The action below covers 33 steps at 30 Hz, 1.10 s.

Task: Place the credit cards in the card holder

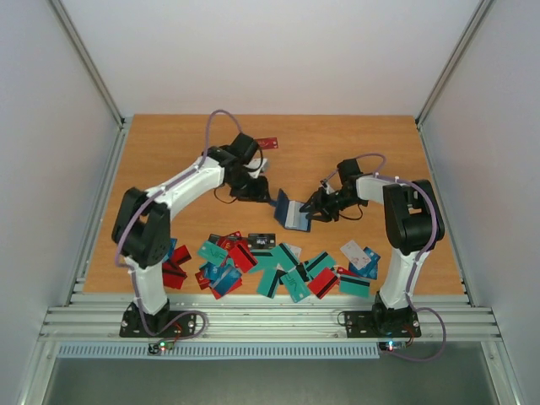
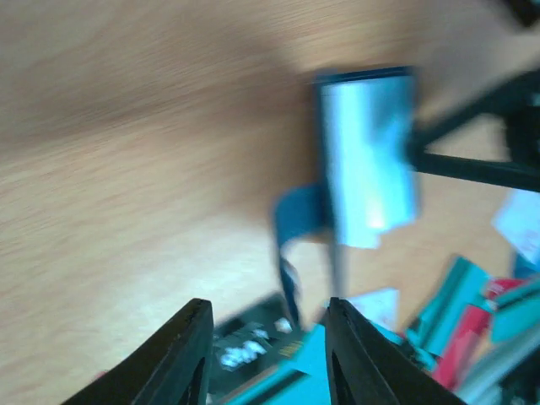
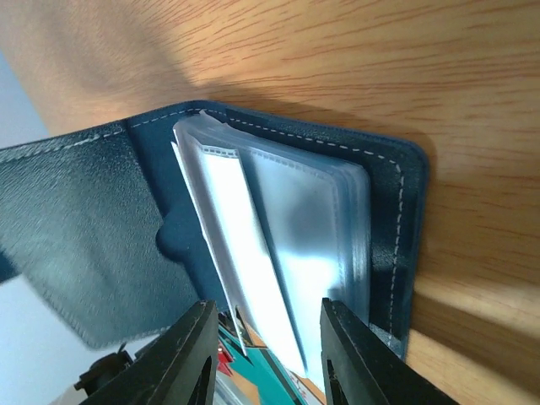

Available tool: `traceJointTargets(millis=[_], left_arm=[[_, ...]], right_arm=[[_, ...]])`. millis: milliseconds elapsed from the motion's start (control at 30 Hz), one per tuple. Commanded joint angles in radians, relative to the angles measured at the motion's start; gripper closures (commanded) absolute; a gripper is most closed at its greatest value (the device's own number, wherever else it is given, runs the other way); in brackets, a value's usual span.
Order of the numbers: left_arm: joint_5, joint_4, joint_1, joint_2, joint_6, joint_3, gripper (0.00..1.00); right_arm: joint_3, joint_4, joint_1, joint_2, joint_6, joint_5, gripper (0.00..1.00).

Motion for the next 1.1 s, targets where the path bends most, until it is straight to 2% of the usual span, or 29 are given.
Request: traceJointTargets(millis=[0,233,333,433,600,767,900,1067], left_arm=[[0.051,0.009,-0.106,-0.121,0.093,0.074,0.61],[0.190,-0.016,-0.178,0.015,0.139,0.164,0.62],[0.209,0.018,-0.187,0.065,0.135,0.172,0.63],[0.208,-0.016,-0.188,0.140,0.122,0.218,0.68],[0.149,-0.018,-0.188,0.168,0.117,0.219,0.71],[0.030,-0.042,-0.184,0.163,0.144,0.183,0.74],[-0.021,0.006,-0.164,0.156,0.128,0.124,0.70],[-0.002,0.074,-0.135,0.174,0.120,0.101,0.68]], right_arm=[[0.004,-0.058,0.003,0.012,-0.020,0.080,0.64],[0.009,-0.097,0.002,-0.011,-0.067,0.086,0.64],[0.012,-0.110,0.001,-0.020,-0.076,0.088,0.65],[0.014,-0.116,0.001,-0.029,-0.078,0.086,0.65],[0.023,-0.125,0.002,-0.033,-0.078,0.077,0.65],[0.050,-0.149,0.001,-0.032,-0.084,0.089,0.65],[0.059,-0.157,0.002,-0.039,-0.080,0.098,0.64],[0.050,-0.146,0.001,-0.061,-0.069,0.091,0.64]])
